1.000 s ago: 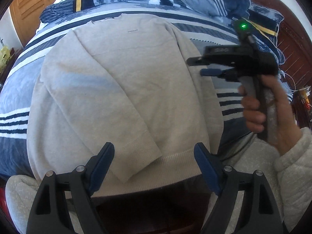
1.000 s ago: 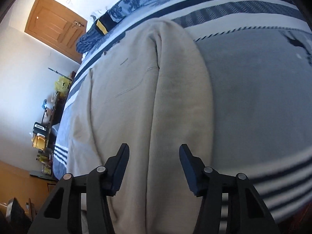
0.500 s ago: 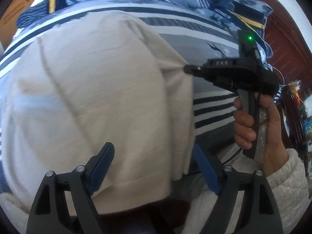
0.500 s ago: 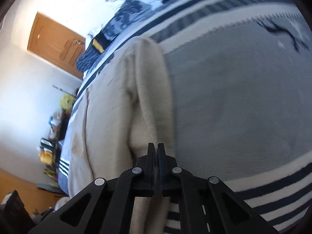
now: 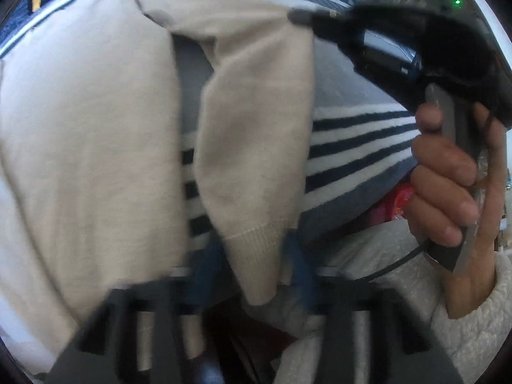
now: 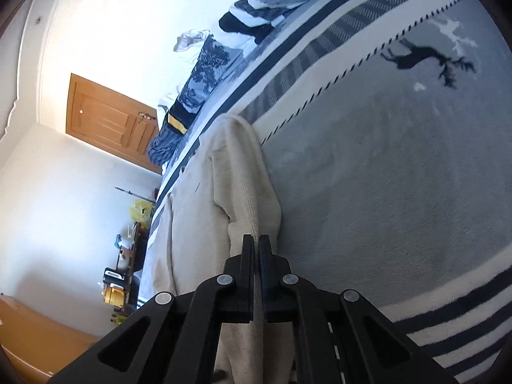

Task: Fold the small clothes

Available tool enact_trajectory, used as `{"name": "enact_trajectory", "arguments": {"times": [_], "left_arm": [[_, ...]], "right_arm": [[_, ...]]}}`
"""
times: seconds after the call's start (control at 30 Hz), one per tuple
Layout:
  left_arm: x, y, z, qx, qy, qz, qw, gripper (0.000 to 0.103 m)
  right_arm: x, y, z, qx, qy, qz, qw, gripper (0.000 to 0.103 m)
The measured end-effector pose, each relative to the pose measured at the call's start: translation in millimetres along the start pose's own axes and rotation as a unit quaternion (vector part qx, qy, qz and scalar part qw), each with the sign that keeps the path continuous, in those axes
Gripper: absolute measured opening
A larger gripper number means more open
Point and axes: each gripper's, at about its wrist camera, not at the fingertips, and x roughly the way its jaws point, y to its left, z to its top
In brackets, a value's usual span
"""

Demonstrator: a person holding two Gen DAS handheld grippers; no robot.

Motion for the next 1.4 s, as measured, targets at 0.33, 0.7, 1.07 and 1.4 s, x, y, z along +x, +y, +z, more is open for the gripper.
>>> {"name": "enact_trajectory", "arguments": {"times": [0.33,0.7,1.07,1.4], "left_arm": [[-43.2,33.6,-18.7,-0.045,-0.013,-0.098,0.9941,0.006],[-36.4,80.9,-38.1,-0.146,0.004,-0.175,0.9738,0.006],[-51.5,46.3,-38.2,-0.100,-0.038,-0.144,0.9838,0.006],[-92.1,59.1,-52.3,-0.069,-0.071,-0.156,0.9828,0.009]], "right_arm": [[-14.4,1.7,-0.5,0.014,-0.010,0.069,0.997,0.006],[15.4,-8.9,-31.3,0.031,0.102,-0.017,0.994,0.046],[18.6,22.8,-30.0,-0.010,0.084,-0.020,0.996,0.003],[-27.6,99.9,-14.4,-0.065,0.024,0.009,0.998,0.003]]}}
